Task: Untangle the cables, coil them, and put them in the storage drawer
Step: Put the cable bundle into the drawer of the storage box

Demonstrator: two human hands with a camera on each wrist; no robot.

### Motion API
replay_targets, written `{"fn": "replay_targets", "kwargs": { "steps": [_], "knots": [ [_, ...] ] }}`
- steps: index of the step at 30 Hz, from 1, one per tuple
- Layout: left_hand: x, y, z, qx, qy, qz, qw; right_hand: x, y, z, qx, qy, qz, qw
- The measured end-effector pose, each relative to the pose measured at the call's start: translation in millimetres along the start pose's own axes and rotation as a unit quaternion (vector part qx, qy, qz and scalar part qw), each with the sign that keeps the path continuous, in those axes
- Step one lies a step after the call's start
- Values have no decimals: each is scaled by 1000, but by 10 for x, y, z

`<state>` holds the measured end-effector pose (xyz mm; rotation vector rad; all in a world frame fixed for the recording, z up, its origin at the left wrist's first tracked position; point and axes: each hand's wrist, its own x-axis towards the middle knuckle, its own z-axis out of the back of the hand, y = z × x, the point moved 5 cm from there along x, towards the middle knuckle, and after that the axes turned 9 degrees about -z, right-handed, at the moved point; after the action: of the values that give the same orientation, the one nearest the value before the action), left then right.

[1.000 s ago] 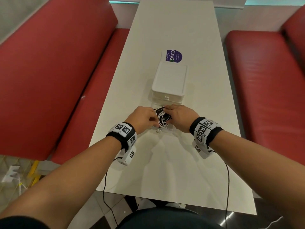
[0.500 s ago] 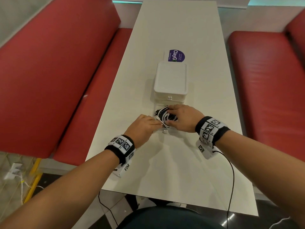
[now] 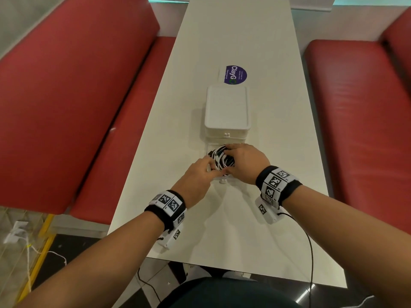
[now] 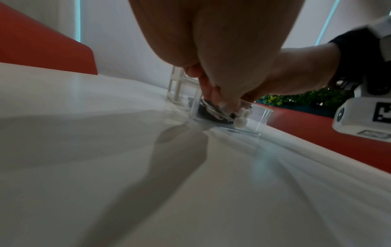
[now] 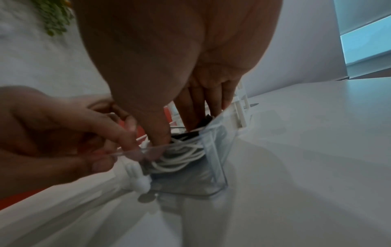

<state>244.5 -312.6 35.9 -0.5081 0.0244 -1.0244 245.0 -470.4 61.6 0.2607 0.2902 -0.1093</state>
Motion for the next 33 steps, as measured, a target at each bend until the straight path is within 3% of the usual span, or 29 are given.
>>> {"fn": "replay_targets", "kwargs": {
  "steps": [2,4,11,15,18,20,23,27,33],
  "knots": [
    [-8,3,2,6,-6,14,1000,-22,6,17,-10,-6,1,1000],
    [-57,21,-36,26,-7,-27,999,-28,14,33,-15,-10,-2,1000],
    [29,54,151,17,6,-71,997,-40,22,-17,-38,-9,33,999],
    [109,108,9,106,84,-95,986,-29,-9,-15,1,-6,29,1000],
    [-12,128,-210,238,189,-92,948,-65,-83,-8,72,-21,1,997],
    [-7,96,-201,275,193,-78,939,-88,-138,-30,96,-35,-3,995],
    [65,38,-179,228,186,-83,952,-132,-178,-104,63,-73,20,995],
    [35,172,-179,109,172,-24,979,-192,-229,-174,-6,-119,33,992],
    [35,15,-216,178,197,-63,962,-144,-334,-93,64,-143,-57,986]
  ]
}}
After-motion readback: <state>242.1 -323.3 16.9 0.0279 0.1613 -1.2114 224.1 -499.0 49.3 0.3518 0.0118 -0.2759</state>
